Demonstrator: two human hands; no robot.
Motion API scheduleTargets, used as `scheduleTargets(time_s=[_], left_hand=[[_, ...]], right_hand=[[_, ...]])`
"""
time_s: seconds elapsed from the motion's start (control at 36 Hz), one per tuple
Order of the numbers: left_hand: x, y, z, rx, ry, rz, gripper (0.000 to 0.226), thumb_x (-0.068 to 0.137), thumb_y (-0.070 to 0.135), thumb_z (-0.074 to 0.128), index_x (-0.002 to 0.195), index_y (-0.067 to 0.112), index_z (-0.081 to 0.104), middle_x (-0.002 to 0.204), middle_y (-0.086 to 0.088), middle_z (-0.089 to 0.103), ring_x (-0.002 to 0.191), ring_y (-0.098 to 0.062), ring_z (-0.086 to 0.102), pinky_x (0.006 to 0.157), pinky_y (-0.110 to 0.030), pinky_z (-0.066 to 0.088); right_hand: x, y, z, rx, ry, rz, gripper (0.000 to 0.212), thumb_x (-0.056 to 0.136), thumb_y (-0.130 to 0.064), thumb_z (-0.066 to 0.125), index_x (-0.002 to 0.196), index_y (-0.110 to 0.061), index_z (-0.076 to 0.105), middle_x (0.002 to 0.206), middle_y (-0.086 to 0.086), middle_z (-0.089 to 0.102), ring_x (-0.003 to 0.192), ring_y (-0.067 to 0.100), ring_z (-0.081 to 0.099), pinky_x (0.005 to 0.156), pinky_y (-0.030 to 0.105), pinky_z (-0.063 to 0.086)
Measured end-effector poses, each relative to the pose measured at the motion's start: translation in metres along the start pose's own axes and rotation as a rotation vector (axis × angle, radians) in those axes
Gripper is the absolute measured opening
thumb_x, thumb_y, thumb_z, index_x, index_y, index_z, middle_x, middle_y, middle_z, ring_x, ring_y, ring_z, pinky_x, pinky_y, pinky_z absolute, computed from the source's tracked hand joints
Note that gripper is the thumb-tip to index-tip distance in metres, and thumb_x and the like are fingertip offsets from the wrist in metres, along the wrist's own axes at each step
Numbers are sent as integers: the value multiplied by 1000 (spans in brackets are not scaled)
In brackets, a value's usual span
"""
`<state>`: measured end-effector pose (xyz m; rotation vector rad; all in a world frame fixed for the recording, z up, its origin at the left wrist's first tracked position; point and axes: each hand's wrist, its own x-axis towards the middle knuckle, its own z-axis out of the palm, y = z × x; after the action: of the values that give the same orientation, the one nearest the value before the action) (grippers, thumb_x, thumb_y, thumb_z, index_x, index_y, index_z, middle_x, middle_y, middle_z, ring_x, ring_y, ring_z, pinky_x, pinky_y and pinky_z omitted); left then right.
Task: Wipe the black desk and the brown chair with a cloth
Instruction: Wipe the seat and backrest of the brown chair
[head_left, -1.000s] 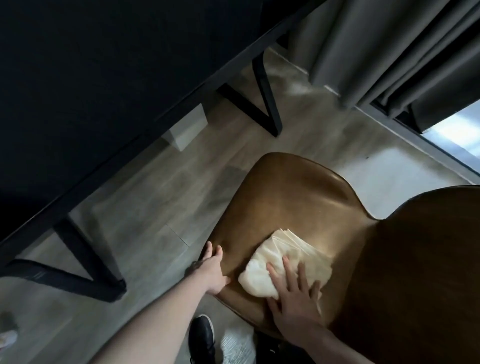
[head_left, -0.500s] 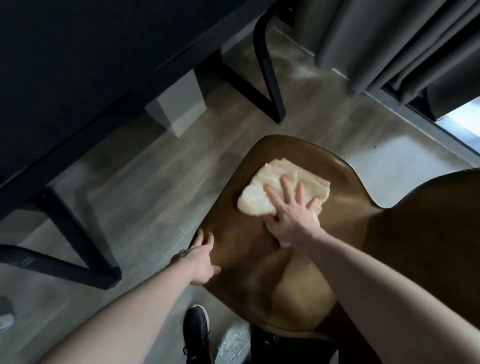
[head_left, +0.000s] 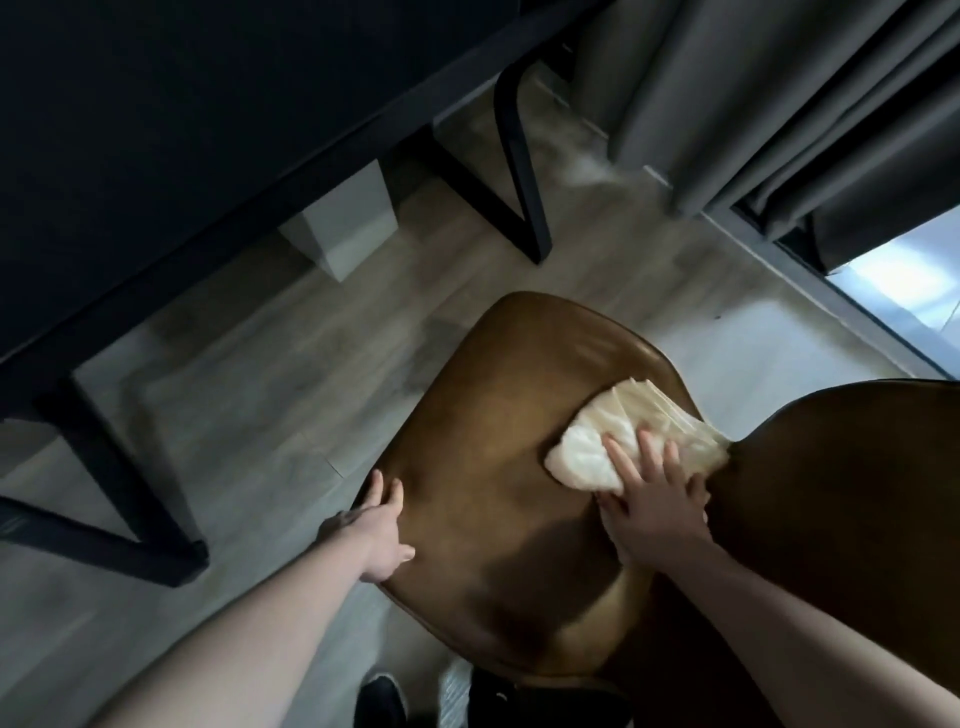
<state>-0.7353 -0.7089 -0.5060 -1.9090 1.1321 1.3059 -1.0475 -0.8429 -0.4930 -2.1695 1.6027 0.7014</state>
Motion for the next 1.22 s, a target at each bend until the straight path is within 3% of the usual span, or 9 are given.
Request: scheduleTargets(time_s=[0.14, 0.28, 0.39, 0.53, 0.75, 0.86, 0.94, 1.06, 1.22], left_hand=[[-5, 0, -2, 18, 4, 7, 89, 101, 49, 51, 161, 28, -12, 165, 2, -30, 150, -35, 29, 118, -44, 31], [-11, -4, 0, -9, 24, 28, 89, 101, 50, 51, 161, 27, -11, 166, 1, -28, 151, -38, 25, 119, -47, 28], [-10, -8, 2, -32, 36, 40, 90, 100, 52, 52, 161, 27, -9, 166, 1, -26, 151, -38, 24, 120, -48, 28], [-9, -11, 4, -72, 61, 50, 89, 100, 51, 52, 161, 28, -9, 166, 2, -25, 150, -41, 25, 120, -48, 29], [3, -15, 7, -102, 82, 75, 91, 98, 54, 54, 161, 32, -7, 166, 4, -25, 149, -38, 28, 119, -48, 30], [13, -20, 7, -136, 79, 105, 93, 97, 54, 56, 161, 31, -7, 166, 3, -25, 152, -39, 21, 121, -54, 25], [13, -21, 11, -211, 76, 134, 91, 99, 46, 58, 162, 30, -7, 165, 3, -27, 154, -31, 19, 123, -50, 24], [12, -21, 17, -294, 84, 148, 87, 100, 45, 57, 162, 33, -4, 165, 7, -28, 155, -25, 15, 124, -45, 21], [-1, -17, 23, -386, 148, 139, 84, 99, 43, 59, 162, 34, 5, 166, 11, -22, 155, -21, 16, 123, -39, 21]], right_hand=[[-40, -31, 21, 100, -80, 67, 70, 100, -61, 31, 158, -46, -5, 169, 0, -18, 154, 36, -13, 121, 62, 1], [-112, -73, 55, 207, -215, 81, 74, 99, -62, 34, 156, -51, -12, 167, -3, -25, 155, 35, -14, 122, 60, 6], [-142, -105, 73, 378, -305, 115, 68, 99, -63, 36, 155, -57, -2, 167, -10, -23, 155, 30, -15, 122, 60, 12], [-128, -118, 61, 453, -370, 119, 62, 101, -63, 35, 156, -56, 6, 164, -10, -31, 151, 34, -27, 119, 67, 1], [-31, -124, 37, 188, -86, -108, 69, 97, -65, 35, 152, -61, -6, 165, -6, -31, 148, 40, -31, 111, 76, -10], [24, -132, 5, 129, -20, -135, 72, 95, -69, 35, 150, -62, -11, 165, -5, -30, 149, 42, -28, 112, 79, -5], [49, -145, -7, 179, -20, -101, 72, 95, -68, 38, 151, -62, -7, 165, -6, -30, 149, 43, -29, 107, 82, -10], [40, -141, 1, 152, 21, -166, 67, 98, -65, 35, 153, -59, -3, 167, -4, -26, 148, 42, -30, 107, 80, -13], [-22, -103, 28, 10, 6, -360, 67, 99, -62, 33, 153, -59, -7, 167, -5, -24, 153, 38, -21, 118, 70, 0]])
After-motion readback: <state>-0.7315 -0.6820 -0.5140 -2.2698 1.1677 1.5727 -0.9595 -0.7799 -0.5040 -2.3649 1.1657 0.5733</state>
